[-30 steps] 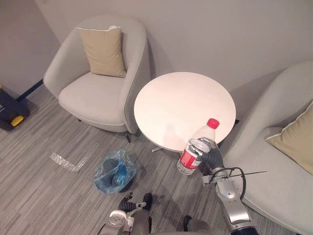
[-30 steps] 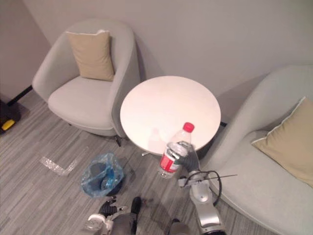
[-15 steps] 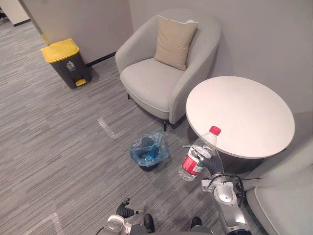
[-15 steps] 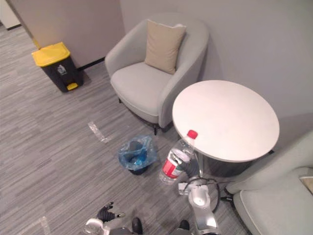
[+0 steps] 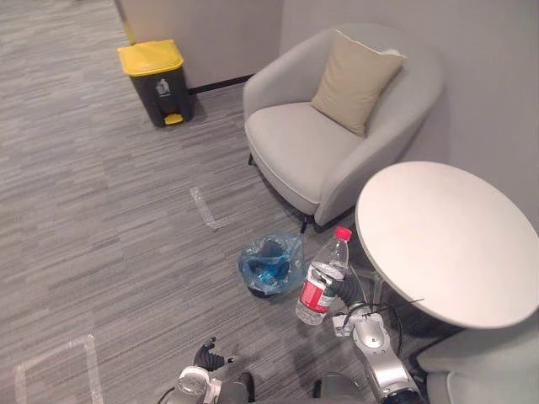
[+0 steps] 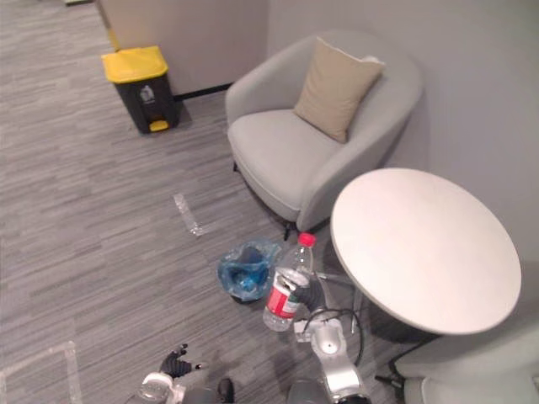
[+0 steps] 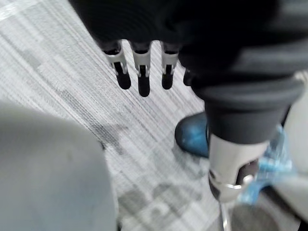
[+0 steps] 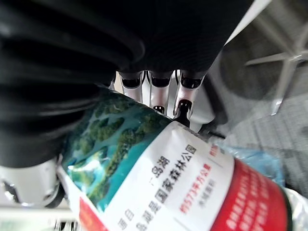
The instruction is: Gather rubbish on tea table into small bin, then transfer packed bag to large trash can.
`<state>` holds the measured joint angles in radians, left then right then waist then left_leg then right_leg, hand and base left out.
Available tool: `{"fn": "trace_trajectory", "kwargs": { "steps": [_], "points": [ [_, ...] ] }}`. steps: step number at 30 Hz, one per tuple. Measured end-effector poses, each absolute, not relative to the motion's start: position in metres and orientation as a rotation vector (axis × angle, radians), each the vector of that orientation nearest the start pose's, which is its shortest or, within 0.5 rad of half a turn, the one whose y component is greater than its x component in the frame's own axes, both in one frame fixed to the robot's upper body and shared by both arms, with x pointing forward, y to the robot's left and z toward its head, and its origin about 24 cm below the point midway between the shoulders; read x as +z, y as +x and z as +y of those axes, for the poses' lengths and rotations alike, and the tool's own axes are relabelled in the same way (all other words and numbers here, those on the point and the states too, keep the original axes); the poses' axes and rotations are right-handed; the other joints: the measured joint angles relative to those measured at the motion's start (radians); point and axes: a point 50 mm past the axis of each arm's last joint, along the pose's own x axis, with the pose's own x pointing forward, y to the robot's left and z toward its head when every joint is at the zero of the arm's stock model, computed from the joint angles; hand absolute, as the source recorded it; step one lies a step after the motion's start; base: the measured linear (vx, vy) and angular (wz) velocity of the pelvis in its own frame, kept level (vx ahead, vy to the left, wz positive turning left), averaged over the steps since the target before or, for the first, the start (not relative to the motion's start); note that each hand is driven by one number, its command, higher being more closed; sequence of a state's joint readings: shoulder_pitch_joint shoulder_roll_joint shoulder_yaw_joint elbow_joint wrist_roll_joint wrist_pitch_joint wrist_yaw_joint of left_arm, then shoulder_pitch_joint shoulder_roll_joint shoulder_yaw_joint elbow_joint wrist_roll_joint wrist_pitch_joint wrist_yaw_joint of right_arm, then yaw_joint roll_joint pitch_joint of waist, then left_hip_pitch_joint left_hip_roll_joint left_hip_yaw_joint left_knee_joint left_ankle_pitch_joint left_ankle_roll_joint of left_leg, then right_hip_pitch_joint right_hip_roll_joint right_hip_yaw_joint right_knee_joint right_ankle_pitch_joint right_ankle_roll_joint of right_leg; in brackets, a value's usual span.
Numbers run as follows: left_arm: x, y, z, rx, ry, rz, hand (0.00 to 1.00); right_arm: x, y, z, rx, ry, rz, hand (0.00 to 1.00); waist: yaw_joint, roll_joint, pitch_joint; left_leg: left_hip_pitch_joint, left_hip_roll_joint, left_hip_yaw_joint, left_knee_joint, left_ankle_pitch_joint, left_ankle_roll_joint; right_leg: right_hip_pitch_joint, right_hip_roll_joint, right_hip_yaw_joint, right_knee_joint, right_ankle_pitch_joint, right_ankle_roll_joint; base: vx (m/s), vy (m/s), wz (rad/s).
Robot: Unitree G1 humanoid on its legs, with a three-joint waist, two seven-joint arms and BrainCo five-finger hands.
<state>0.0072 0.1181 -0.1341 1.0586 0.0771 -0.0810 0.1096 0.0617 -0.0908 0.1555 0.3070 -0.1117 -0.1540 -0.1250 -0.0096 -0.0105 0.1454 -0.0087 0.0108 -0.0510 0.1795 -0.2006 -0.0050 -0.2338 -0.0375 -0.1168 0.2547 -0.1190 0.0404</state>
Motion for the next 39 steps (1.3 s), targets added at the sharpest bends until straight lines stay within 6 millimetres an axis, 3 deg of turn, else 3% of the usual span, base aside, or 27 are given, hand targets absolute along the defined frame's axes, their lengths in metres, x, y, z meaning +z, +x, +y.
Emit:
{"fn": "trace_trajectory", "kwargs": {
  "steps": [1,3,7,9,10,11,14,15,16,17,18,21,25,28,33,39],
  "points": [
    [-0.152,0.130,0.183,-0.004,0.295,0.974,0.00,-0.029,0.225,-0.145,0.040,-0.225,0.202,1.00,-0.004,-0.006,0.010,0.015,-0.008,-0.020,0.002,-0.012,-0.017,0.014,0.000,0.007,-0.011,0.066,-0.044,0.25,-0.162,0.67],
    [-0.153,0.128,0.176,-0.001,0.258,0.982,0.00,-0.030,0.224,-0.153,0.037,-0.255,0.207,1.00,-0.004,0.040,0.015,0.010,0.023,-0.042,0.004,-0.024,-0.036,0.028,0.016,-0.027,-0.015,0.066,-0.045,0.24,-0.129,0.40],
    [-0.153,0.128,0.176,-0.007,0.271,0.982,0.00,-0.033,0.219,-0.164,-0.003,-0.256,0.229,1.00,-0.010,0.050,0.017,0.017,0.052,-0.038,0.036,-0.022,-0.067,0.096,0.036,-0.062,-0.054,0.054,-0.059,0.18,-0.085,0.37],
    [-0.152,0.129,0.177,0.002,0.260,0.967,0.00,-0.034,0.215,-0.167,-0.016,-0.253,0.236,1.00,-0.009,0.036,0.023,-0.035,0.051,-0.003,0.223,-0.047,-0.106,0.167,0.038,-0.053,-0.103,0.030,-0.065,0.11,-0.016,0.34],
    [-0.150,0.133,0.177,0.005,0.258,0.940,0.00,-0.033,0.214,-0.167,-0.014,-0.250,0.228,1.00,0.001,0.035,0.025,-0.115,0.067,0.049,0.394,-0.050,-0.113,0.200,0.038,-0.050,-0.125,0.022,-0.073,0.05,-0.003,0.03],
    [-0.149,0.134,0.178,0.007,0.256,0.931,0.00,-0.033,0.215,-0.165,-0.005,-0.249,0.226,1.00,0.005,0.038,0.024,-0.141,0.088,0.091,0.452,-0.073,-0.102,0.206,0.040,-0.048,-0.128,0.016,-0.077,0.03,0.031,-0.15],
    [-0.149,0.134,0.176,-0.005,0.256,0.932,0.00,-0.032,0.216,-0.163,0.004,-0.251,0.220,1.00,0.010,0.055,0.022,-0.179,0.144,0.137,0.343,-0.099,-0.071,0.221,0.035,-0.031,-0.121,0.009,-0.063,0.09,0.115,-0.22],
    [-0.149,0.134,0.176,-0.008,0.256,0.931,0.00,-0.032,0.216,-0.163,0.004,-0.252,0.221,1.00,0.010,0.061,0.022,-0.181,0.147,0.125,0.249,-0.073,-0.071,0.221,0.029,-0.024,-0.112,0.007,-0.050,0.09,0.138,-0.20],
    [-0.149,0.135,0.175,-0.011,0.257,0.929,0.00,-0.032,0.216,-0.165,0.002,-0.260,0.222,1.00,0.011,0.068,0.024,-0.178,0.149,0.117,0.166,-0.007,-0.090,0.216,0.027,-0.015,-0.102,0.001,-0.038,0.15,0.212,-0.28],
    [-0.148,0.136,0.177,-0.010,0.259,0.923,0.00,-0.034,0.217,-0.167,0.004,-0.272,0.234,1.00,0.016,0.064,0.027,-0.151,0.128,0.124,0.133,0.041,-0.105,0.215,0.013,0.015,-0.092,-0.003,-0.016,0.15,0.196,-0.24],
    [-0.148,0.136,0.181,-0.005,0.269,0.922,0.00,-0.034,0.217,-0.165,0.015,-0.273,0.234,1.00,0.016,0.049,0.029,-0.136,0.100,0.130,0.105,0.047,-0.095,0.216,-0.009,0.025,-0.108,0.000,-0.002,0.18,0.236,-0.20],
    [-0.145,0.139,0.187,-0.007,0.293,0.906,0.00,-0.034,0.220,-0.164,0.022,-0.284,0.232,1.00,0.017,0.032,0.035,-0.129,0.065,0.162,0.100,0.053,-0.084,0.218,-0.046,0.053,-0.132,0.013,0.020,0.11,0.166,-0.21],
    [-0.144,0.138,0.198,0.005,0.322,0.909,0.00,-0.036,0.232,-0.157,0.072,-0.328,0.232,1.00,0.019,0.030,0.036,-0.131,0.054,0.191,0.101,0.042,-0.064,0.199,-0.058,0.089,-0.136,0.019,0.033,0.06,0.089,-0.27],
    [-0.142,0.143,0.200,0.014,0.333,0.894,0.00,-0.032,0.248,-0.148,0.121,-0.379,0.214,1.00,0.023,0.035,0.061,-0.192,0.061,0.201,0.129,0.040,-0.062,0.124,-0.054,0.100,-0.097,0.019,0.033,-0.02,0.005,-0.18],
    [-0.123,0.184,0.197,0.041,0.333,0.760,0.00,0.005,0.299,-0.153,0.113,-0.517,0.085,1.00,0.044,0.048,0.182,-0.382,0.079,0.192,0.231,0.040,-0.055,-0.089,-0.038,0.107,0.043,0.018,0.033,-0.15,-0.006,-0.04],
    [-0.103,0.210,0.200,0.111,0.308,0.634,0.00,0.047,0.328,-0.167,0.000,-0.578,-0.060,1.00,0.069,0.054,0.237,-0.640,0.078,0.146,0.342,0.033,-0.040,-0.356,-0.056,0.073,0.234,-0.036,0.027,-0.18,-0.020,0.21]
  ]
}}
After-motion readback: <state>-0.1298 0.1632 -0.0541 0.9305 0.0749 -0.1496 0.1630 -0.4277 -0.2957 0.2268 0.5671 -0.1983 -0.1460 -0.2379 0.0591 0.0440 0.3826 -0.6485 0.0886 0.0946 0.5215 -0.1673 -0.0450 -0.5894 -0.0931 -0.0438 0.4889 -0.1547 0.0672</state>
